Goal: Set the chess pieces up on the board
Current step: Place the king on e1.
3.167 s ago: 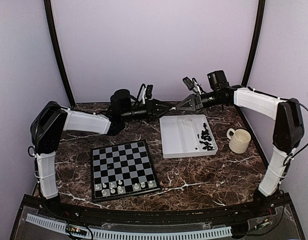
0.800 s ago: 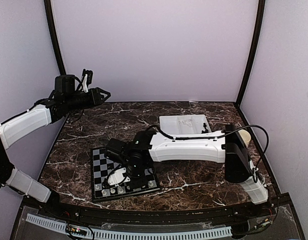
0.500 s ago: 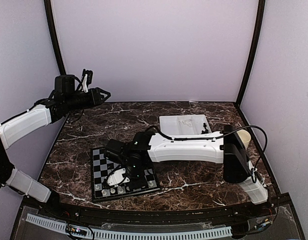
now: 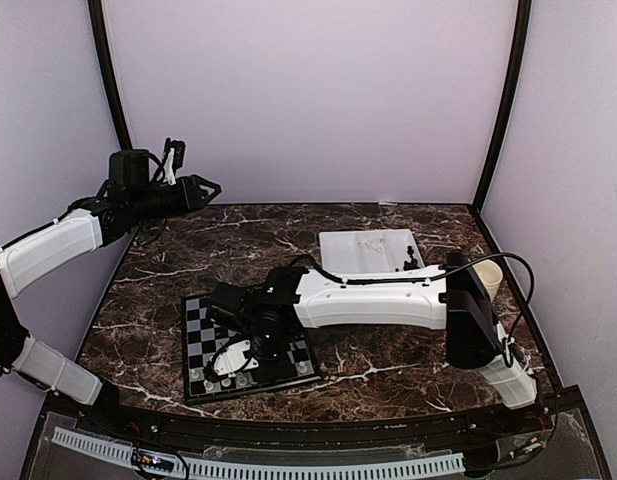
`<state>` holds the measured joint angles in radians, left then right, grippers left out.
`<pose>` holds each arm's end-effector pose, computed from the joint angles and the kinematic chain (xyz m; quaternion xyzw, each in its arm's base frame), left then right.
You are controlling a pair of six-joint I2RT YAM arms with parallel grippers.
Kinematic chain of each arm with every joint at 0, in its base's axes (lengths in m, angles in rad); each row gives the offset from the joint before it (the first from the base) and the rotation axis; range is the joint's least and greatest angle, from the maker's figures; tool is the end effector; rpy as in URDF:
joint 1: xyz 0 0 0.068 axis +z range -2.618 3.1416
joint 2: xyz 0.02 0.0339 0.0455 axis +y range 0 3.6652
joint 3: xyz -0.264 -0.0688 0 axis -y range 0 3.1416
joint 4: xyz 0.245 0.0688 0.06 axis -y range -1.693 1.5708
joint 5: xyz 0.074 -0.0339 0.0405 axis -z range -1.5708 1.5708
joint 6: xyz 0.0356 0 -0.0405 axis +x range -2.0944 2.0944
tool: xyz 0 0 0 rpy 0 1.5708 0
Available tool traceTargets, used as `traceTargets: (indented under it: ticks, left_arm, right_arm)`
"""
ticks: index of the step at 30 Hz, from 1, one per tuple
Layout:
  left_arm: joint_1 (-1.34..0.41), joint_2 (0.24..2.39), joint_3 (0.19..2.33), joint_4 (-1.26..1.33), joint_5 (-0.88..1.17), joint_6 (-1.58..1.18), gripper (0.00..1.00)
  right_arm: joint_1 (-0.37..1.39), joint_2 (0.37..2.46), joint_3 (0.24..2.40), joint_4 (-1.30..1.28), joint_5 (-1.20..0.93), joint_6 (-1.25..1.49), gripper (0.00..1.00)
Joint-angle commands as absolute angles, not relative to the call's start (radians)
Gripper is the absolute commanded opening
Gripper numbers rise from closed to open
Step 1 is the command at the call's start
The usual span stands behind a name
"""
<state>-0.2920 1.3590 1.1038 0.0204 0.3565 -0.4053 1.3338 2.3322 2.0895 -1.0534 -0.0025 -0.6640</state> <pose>0.3040 -0.1043 0.3428 0.0659 0.7776 -0.3391 0.5254 0.1136 0.4706 0.1985 -0.8330 0.5360 0.0462 0.1289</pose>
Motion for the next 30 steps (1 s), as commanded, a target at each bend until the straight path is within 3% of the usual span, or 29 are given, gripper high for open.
traceTargets:
  ticks: [1,15,24,30]
  left_arm:
    - [-0.285,1.328,1.087,0.043,0.37,-0.412,0.48]
    - [-0.284,1.339,1.084,0.049,0.385,-0.423,0.48]
    - [-0.284,1.343,1.083,0.052,0.391,-0.428,0.48]
    - [-0.284,1.347,1.081,0.054,0.394,-0.431,0.48]
  right_arm:
    - [1.344,2.342,2.111,-1.05,-0.003,-0.654,0.32]
    - [1.338,2.383,2.178,-1.052,-0.053,-0.617,0.33]
    - [1.336,2.388,2.186,-1.064,-0.072,-0.618,0.14]
    - [1.331,2.378,2.168,-1.071,-0.064,-0.621,0.09]
